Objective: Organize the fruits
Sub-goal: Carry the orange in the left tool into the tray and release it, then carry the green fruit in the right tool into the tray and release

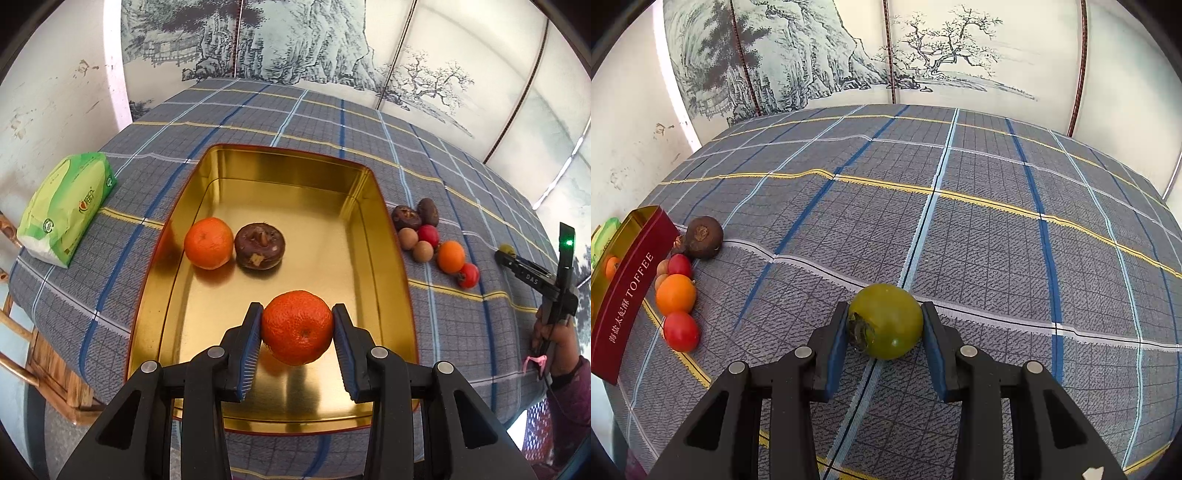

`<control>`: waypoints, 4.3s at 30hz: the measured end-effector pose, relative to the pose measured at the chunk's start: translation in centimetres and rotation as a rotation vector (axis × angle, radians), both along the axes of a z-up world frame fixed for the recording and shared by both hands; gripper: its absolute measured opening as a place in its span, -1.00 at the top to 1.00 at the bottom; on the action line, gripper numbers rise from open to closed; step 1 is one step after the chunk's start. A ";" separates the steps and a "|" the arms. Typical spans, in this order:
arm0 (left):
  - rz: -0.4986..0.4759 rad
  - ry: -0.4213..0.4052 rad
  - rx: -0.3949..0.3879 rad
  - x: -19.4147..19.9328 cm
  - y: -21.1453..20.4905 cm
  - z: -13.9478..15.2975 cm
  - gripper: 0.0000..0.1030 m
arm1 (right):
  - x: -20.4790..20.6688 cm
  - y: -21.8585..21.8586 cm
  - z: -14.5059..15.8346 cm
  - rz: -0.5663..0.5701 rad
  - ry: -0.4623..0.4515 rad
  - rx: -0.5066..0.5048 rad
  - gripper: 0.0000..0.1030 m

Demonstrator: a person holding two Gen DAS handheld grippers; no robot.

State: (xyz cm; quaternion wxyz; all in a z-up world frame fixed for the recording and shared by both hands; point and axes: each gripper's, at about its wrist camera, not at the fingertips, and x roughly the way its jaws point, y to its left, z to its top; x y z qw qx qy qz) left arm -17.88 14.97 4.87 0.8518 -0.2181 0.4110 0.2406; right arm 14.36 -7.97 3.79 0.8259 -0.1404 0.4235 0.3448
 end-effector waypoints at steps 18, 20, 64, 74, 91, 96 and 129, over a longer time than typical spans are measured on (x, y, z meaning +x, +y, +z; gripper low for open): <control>0.037 0.015 -0.002 -0.5 1.9 -1.3 0.25 | 0.1 0.4 -0.3 -0.003 -0.009 -0.015 0.32; 0.039 0.020 0.008 -0.5 2.0 -1.3 0.25 | 0.1 0.5 -0.3 -0.003 -0.009 -0.015 0.31; 0.150 0.052 0.325 -1.3 0.3 0.3 -0.23 | 0.0 0.5 -0.2 -0.013 -0.019 -0.013 0.32; 0.150 0.041 0.366 -2.3 -1.2 1.2 -0.35 | -4.7 -1.4 2.2 0.045 -0.020 0.029 0.32; 0.176 -0.001 0.359 -5.3 -2.0 1.6 -0.60 | -17.2 4.5 9.2 0.425 0.003 0.168 0.32; 0.176 -0.016 0.351 -6.2 -1.8 1.3 -0.63 | -19.8 8.7 9.2 0.505 0.034 0.157 0.32; 0.163 -0.010 0.310 -6.9 -0.8 -0.1 -0.74 | -22.7 22.5 2.7 0.604 0.105 -0.019 0.32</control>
